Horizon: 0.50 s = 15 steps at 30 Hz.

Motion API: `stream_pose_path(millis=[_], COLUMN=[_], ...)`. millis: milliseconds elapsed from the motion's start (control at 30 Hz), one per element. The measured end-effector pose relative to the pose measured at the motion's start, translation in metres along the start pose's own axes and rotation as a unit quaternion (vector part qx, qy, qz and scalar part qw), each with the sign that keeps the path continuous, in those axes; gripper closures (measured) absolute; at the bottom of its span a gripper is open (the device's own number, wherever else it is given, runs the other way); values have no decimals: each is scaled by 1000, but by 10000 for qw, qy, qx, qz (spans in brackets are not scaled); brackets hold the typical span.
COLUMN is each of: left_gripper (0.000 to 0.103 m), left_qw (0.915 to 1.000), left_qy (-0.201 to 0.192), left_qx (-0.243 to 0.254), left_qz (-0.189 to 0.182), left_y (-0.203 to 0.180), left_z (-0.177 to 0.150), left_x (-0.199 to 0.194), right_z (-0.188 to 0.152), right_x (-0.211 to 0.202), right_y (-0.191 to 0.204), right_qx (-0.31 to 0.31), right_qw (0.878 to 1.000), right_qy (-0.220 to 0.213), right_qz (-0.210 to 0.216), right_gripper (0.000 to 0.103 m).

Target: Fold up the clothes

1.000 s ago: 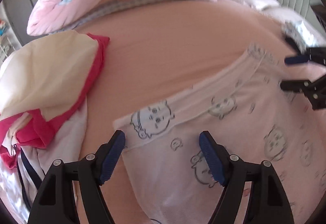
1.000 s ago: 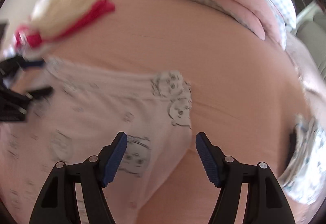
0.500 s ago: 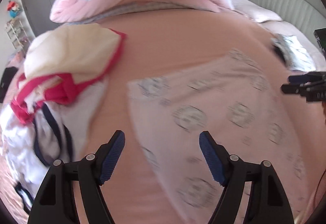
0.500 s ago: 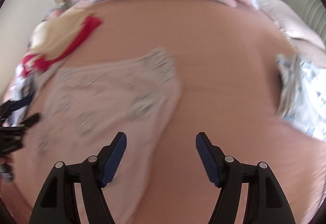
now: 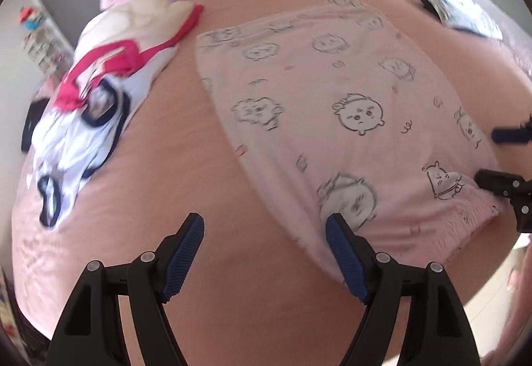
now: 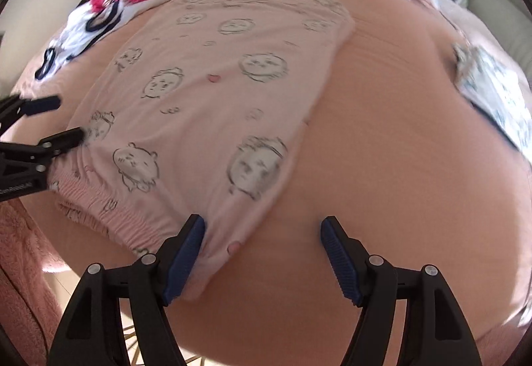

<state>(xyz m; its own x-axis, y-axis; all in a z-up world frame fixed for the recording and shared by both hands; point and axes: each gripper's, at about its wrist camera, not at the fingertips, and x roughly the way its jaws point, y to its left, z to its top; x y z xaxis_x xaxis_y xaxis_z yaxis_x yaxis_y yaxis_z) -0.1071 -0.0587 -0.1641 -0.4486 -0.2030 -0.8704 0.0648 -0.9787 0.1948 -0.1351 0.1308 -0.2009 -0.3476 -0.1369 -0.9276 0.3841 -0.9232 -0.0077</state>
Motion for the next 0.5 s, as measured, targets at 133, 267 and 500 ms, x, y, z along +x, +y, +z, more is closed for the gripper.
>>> stream_pose_path(millis=[133,267,500], left_gripper=[27,28,27], left_qw=[9952,9775,9924], left_qy=[-196,-495,54], left_qx=[-931,-1744,-1218], left_qz=[216,-1076,-165], left_y=[18,21,-5], left_z=[-12,-22,-39], left_x=[-10,-9,-5], right_z=[2,18,4], right_x=[-17,-35,0], right_y=[-5,19,14], right_qx=[732,420,263], right_qw=[9973,9964,9988], right_qy=[-41,-526,-338], right_qz=[-33,509,248], right_gripper=[32,31,32])
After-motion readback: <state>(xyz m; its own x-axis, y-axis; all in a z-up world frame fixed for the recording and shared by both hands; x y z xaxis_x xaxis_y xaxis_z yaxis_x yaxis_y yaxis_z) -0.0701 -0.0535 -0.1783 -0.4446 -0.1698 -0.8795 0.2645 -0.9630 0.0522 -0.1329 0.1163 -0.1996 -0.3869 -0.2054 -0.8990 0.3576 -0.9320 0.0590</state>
